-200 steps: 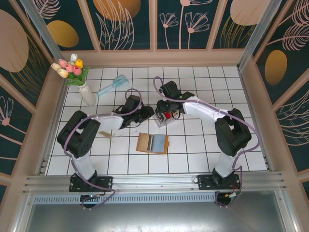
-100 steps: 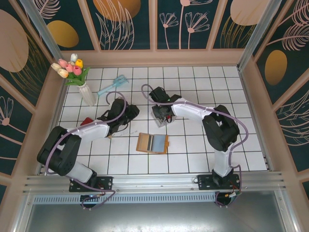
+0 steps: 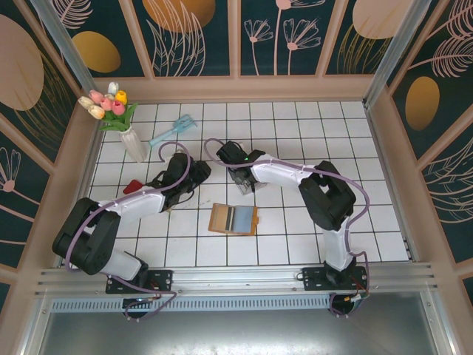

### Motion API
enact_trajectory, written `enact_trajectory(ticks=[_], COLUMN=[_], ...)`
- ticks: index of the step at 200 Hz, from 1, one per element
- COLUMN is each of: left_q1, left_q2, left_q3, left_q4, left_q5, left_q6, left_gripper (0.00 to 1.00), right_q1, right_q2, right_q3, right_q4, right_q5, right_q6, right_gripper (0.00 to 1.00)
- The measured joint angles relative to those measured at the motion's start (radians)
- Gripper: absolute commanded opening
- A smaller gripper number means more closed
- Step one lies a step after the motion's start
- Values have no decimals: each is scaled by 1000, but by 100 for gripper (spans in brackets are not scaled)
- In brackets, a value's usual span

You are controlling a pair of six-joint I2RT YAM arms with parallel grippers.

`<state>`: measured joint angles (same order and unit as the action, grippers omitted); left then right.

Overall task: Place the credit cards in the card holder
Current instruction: Pick up the credit card from the storage box.

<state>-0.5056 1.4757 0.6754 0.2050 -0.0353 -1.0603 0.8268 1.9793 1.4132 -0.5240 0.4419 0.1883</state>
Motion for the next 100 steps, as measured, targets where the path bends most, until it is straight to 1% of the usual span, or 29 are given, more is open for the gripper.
enact_trajectory(ticks=[29,100], left_q1=[0,0], left_q2=[0,0], left_q3=[-2,-2], left_q4=[0,0], left_q5=[0,12], left_q6=[0,0], left_gripper=[52,53], right_q1=[0,0], right_q2=[0,-8], right_q3=[0,0], right_q4=[-8,-12], right_q5=[33,45], right_q6=[0,0], right_gripper=[37,35])
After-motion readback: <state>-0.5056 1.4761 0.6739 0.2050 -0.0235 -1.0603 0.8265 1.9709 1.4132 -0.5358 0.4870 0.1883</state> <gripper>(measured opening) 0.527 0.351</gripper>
